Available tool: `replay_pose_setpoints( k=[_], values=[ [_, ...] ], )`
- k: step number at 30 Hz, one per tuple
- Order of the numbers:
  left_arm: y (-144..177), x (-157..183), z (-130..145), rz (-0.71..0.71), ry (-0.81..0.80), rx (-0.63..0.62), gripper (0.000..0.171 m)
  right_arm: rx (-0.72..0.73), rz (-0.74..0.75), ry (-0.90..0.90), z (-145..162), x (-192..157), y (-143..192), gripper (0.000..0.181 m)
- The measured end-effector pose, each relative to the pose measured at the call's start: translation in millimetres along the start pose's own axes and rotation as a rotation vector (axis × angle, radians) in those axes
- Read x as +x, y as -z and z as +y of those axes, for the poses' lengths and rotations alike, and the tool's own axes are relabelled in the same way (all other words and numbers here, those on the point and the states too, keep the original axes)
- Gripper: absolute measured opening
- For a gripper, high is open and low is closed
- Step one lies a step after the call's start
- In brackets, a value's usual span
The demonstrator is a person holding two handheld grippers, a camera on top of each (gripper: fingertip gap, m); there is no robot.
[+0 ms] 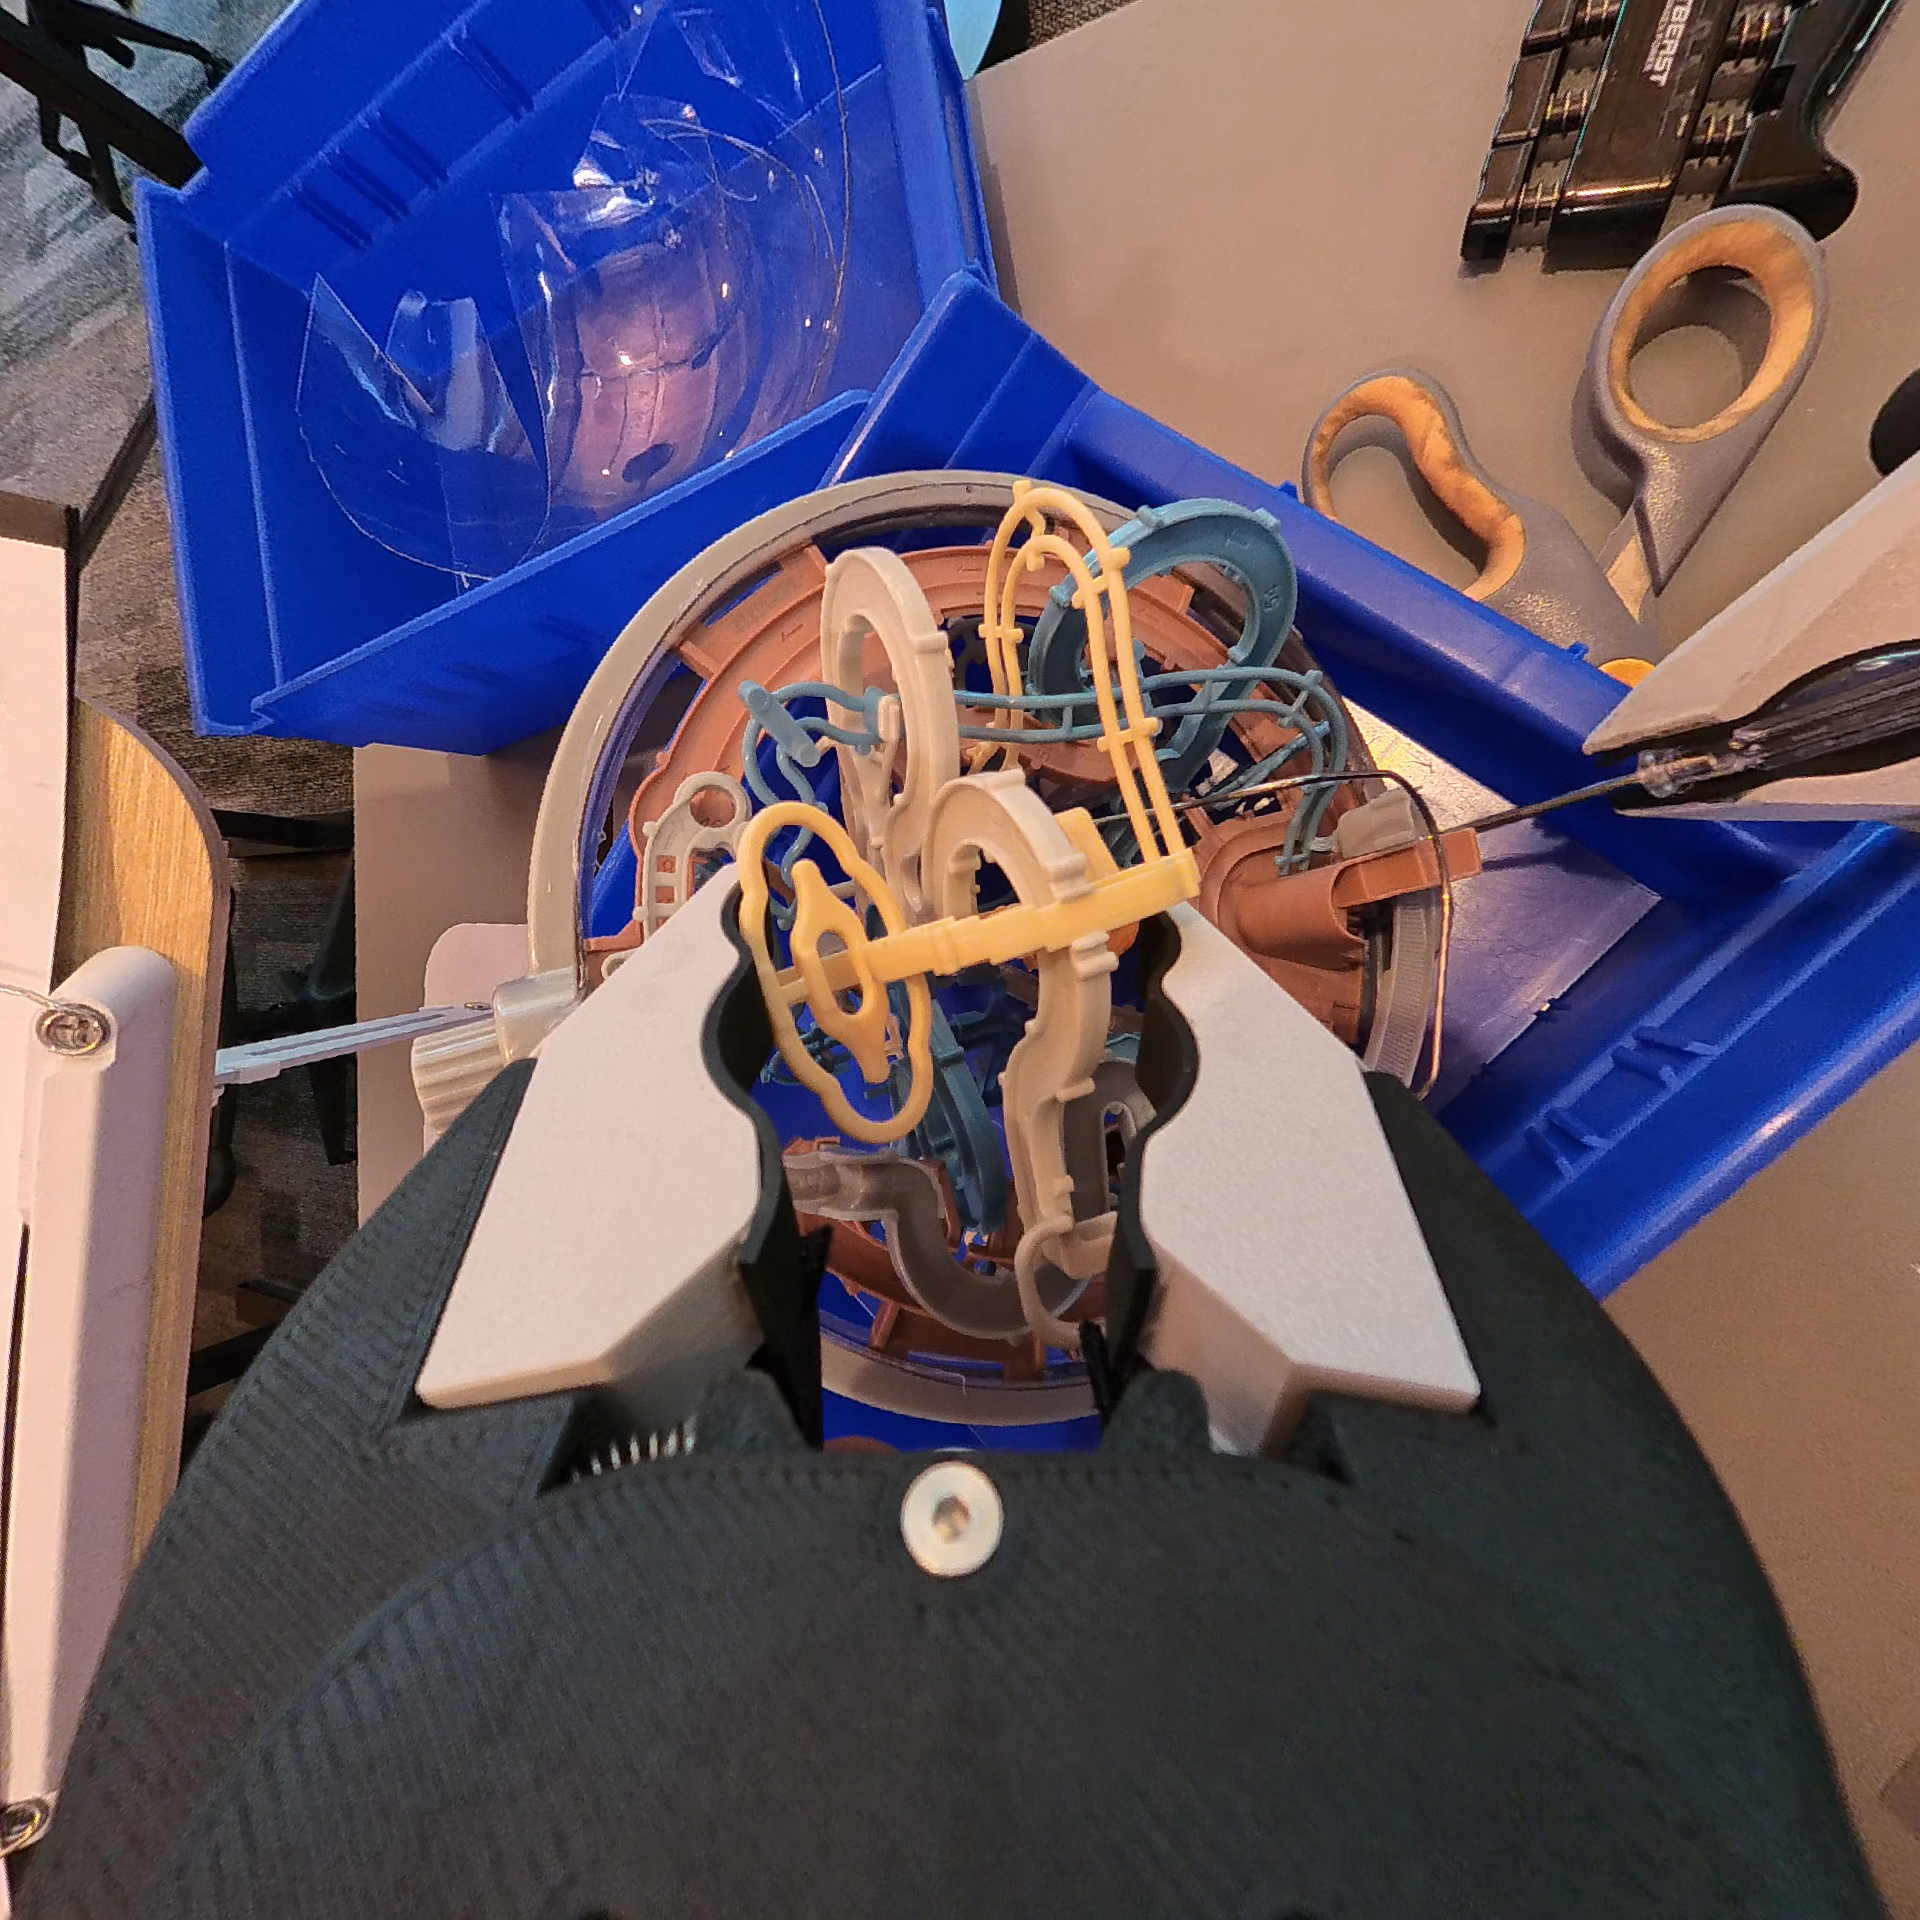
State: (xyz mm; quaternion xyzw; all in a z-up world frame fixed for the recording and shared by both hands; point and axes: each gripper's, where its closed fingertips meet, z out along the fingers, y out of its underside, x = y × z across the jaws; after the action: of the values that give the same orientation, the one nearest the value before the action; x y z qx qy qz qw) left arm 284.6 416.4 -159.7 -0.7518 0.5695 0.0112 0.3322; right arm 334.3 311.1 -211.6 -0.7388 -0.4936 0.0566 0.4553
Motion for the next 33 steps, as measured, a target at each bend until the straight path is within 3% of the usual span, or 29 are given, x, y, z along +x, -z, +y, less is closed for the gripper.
replay_pose_setpoints(
  k=[15,20,26,28,31,33],
  values=[
    [-0.5,0.0,-0.5,-0.004,-0.001,-0.002,0.068,-0.006,0.027,-0.082,-1.8,-0.4,-2.8,0.006],
    [-0.5,0.0,-0.8,-0.007,-0.002,-0.004,0.068,-0.067,-0.025,0.274,-5.0,-0.3,-5.2,0.007],
    [-0.8,-0.4,-1.1,-0.012,-0.002,-0.005,0.068,-0.165,-0.031,1.128,-4.5,-4.4,-5.8,0.005],
    [-1.4,-1.0,-1.3,-0.015,0.001,-0.004,0.069,-0.268,-0.017,1.309,-2.4,10.7,-4.6,0.005],
    [-1.2,-0.9,-1.0,-0.012,0.003,-0.001,0.068,-0.472,0.064,1.395,7.5,51.3,0.9,0.004],
    [-1.3,-1.1,-0.9,-0.008,0.005,0.002,0.068,-0.415,-0.033,1.26,10.3,33.6,8.5,0.004]
  ],
)
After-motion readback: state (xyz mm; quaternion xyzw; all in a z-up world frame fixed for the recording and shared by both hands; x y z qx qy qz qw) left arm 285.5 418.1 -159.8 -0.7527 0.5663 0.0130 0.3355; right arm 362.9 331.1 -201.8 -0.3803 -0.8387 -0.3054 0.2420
